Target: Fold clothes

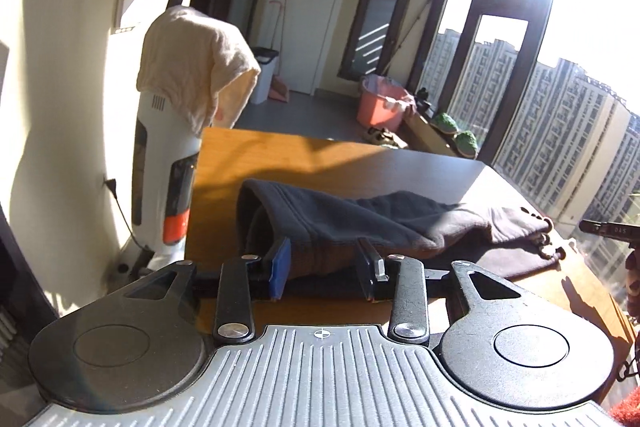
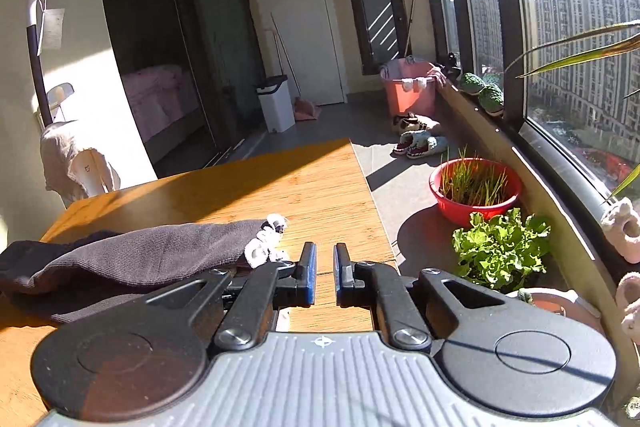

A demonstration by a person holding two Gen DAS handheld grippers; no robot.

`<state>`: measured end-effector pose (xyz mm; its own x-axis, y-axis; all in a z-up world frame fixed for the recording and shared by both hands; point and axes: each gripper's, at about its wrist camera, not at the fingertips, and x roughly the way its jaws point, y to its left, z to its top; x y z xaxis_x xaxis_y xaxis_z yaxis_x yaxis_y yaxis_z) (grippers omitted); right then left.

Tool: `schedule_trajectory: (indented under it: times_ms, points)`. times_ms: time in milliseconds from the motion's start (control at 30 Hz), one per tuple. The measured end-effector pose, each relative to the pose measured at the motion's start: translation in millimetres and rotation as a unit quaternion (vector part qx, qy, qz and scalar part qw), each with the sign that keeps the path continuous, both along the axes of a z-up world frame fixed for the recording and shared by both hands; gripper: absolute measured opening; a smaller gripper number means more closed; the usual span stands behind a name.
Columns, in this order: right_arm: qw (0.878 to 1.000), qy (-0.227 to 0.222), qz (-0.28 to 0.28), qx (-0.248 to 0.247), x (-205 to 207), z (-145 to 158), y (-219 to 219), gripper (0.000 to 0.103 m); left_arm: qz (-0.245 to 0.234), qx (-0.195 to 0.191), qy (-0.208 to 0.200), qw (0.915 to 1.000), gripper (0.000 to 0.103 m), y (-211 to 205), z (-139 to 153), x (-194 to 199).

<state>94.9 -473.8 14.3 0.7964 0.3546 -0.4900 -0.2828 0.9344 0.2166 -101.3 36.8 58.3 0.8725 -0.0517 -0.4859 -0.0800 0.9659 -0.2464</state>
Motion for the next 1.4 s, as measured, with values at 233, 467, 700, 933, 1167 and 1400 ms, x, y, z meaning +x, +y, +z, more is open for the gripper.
schedule_trajectory:
  times_ms: [233, 467, 700, 933, 1167, 1400]
  points:
    - [0.998, 0.024, 0.031, 0.042, 29.9, -11.0, 36.6, 0.043, 0.026, -0.033, 0.001, 0.9991, 0.091, 1.8, 4.2, 14.8]
    - [0.997, 0.034, 0.054, 0.037, 49.7, -0.4, 72.4, 0.007, 0.032, -0.037, 0.026, 0.9985, 0.092, -2.7, -8.3, 27.8]
    - [0.997, 0.007, 0.063, 0.038, -5.3, 21.1, 40.3, 0.008, 0.032, -0.041, 0.034, 0.9981, 0.096, -4.6, -16.2, 29.1]
    - [0.995, 0.083, -0.003, 0.05, -7.6, -25.2, 12.3, 0.017, 0.011, -0.007, 0.045, 0.9989, 0.099, -25.7, -10.1, 40.0]
    - [0.995, 0.052, 0.007, 0.081, -2.1, -18.0, 23.1, 0.042, 0.071, -0.008, 0.091, 0.9933, 0.098, -15.9, -33.5, 53.4]
    - [0.998, 0.045, 0.008, 0.051, 14.2, -22.1, 47.8, 0.022, 0.094, 0.032, 0.094, 0.9906, 0.063, -19.6, -45.0, 66.7]
